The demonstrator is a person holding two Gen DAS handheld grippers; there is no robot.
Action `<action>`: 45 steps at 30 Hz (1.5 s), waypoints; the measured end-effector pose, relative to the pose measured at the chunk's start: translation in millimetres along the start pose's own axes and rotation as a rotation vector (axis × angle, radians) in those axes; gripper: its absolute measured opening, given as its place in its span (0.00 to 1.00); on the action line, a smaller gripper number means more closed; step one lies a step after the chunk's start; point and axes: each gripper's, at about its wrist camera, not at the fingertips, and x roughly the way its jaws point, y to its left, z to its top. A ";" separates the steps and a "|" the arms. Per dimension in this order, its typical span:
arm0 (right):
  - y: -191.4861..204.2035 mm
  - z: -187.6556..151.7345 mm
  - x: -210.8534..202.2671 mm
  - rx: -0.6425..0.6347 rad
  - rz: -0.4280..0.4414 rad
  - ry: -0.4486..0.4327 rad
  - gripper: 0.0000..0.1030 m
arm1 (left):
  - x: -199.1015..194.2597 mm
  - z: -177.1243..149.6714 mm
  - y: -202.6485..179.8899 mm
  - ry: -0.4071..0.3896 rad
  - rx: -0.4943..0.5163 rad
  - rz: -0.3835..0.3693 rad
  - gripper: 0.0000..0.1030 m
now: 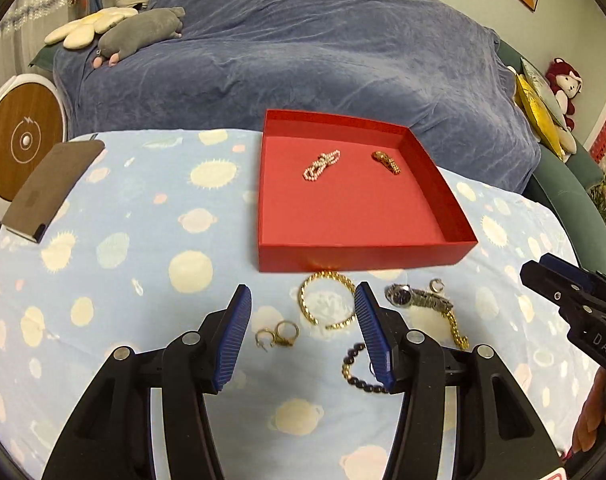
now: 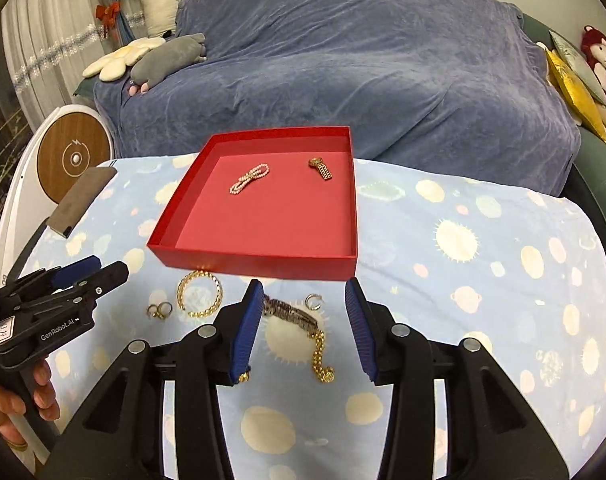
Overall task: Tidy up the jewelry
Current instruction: 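Grasp the gold chain bangle with the left tool while the right tool grasps the silver watch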
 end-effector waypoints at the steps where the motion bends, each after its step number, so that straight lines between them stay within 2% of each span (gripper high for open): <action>1: 2.6 -4.6 -0.5 0.002 0.005 0.004 0.40 | 1.0 -4.5 -0.9 0.007 0.001 -0.005 0.50; 4: 7.7 -15.6 4.2 0.024 0.027 0.021 0.47 | 8.7 -11.5 -4.2 0.026 0.036 0.001 0.56; 14: 16.1 -21.8 39.0 0.004 0.048 0.110 0.47 | 38.4 -22.3 5.1 0.079 0.050 0.017 0.59; 27: 15.9 -22.3 45.5 -0.032 0.038 0.110 0.47 | 44.7 -22.3 -5.0 0.079 0.065 0.005 0.65; 31: 12.9 -19.1 56.6 -0.042 0.076 0.116 0.47 | 44.5 -23.1 -3.4 0.078 0.067 0.017 0.66; 37: 19.8 -16.2 77.8 -0.106 0.107 0.144 0.47 | 47.7 -22.7 1.9 0.093 0.065 0.032 0.67; 42: 26.1 -17.0 96.6 -0.207 0.076 0.169 0.47 | 50.4 -18.1 9.3 0.085 0.068 0.050 0.67; 45: 21.2 -19.0 107.2 -0.203 0.077 0.192 0.47 | 54.6 -17.5 12.9 0.096 0.060 0.047 0.67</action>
